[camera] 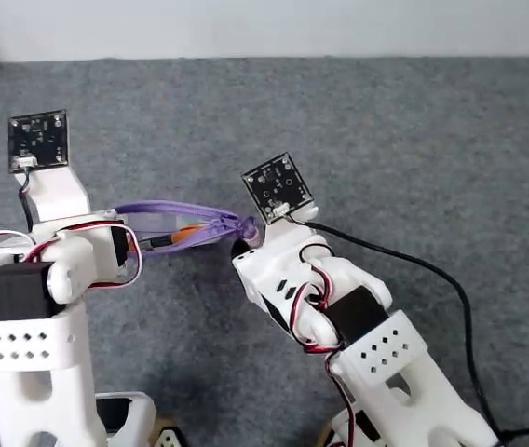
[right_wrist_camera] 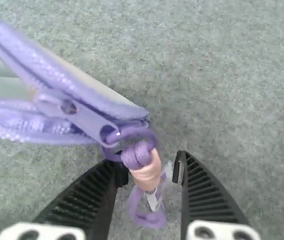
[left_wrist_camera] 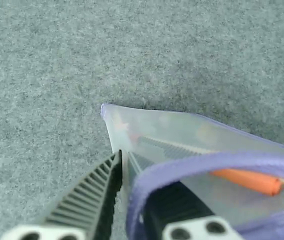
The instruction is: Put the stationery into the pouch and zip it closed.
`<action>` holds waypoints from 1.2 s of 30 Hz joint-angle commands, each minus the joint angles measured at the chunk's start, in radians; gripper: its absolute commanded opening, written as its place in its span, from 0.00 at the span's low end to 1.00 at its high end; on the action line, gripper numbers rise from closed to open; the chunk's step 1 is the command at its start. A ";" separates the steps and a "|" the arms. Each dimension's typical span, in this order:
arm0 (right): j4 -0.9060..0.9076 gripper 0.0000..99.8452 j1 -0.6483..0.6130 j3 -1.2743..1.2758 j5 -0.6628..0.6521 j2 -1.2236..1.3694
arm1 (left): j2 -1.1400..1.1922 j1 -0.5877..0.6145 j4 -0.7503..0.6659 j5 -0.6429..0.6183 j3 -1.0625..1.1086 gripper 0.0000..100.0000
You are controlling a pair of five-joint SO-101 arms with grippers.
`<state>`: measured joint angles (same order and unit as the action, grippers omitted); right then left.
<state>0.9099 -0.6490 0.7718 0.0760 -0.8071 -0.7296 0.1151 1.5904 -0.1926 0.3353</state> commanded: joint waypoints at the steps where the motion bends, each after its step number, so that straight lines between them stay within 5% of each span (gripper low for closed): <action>1: -0.010 0.16 0.007 -0.054 -0.009 -0.022 | -0.011 -0.002 -0.023 0.006 -0.002 0.01; 6: -0.062 0.15 0.010 -0.052 -0.011 0.021 | -0.011 -0.002 -0.023 0.006 -0.002 0.01; 11: -0.064 0.00 0.010 -0.054 -0.012 0.022 | -0.011 -0.002 -0.023 0.006 -0.002 0.01; 21: -0.064 0.02 0.012 -0.057 -0.058 0.022 | -0.014 -0.002 -0.023 0.006 -0.001 0.01; 28: -0.065 0.13 0.007 -0.057 -0.058 0.033 | -0.015 -0.002 -0.020 0.006 -0.001 0.01; 36: -0.094 0.08 0.007 -0.051 -0.058 0.035 | -0.015 -0.003 -0.021 0.006 -0.001 0.01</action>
<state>0.8362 -0.6490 0.7718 0.0284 -0.7748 -0.7311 0.1151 1.5904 -0.1910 0.3353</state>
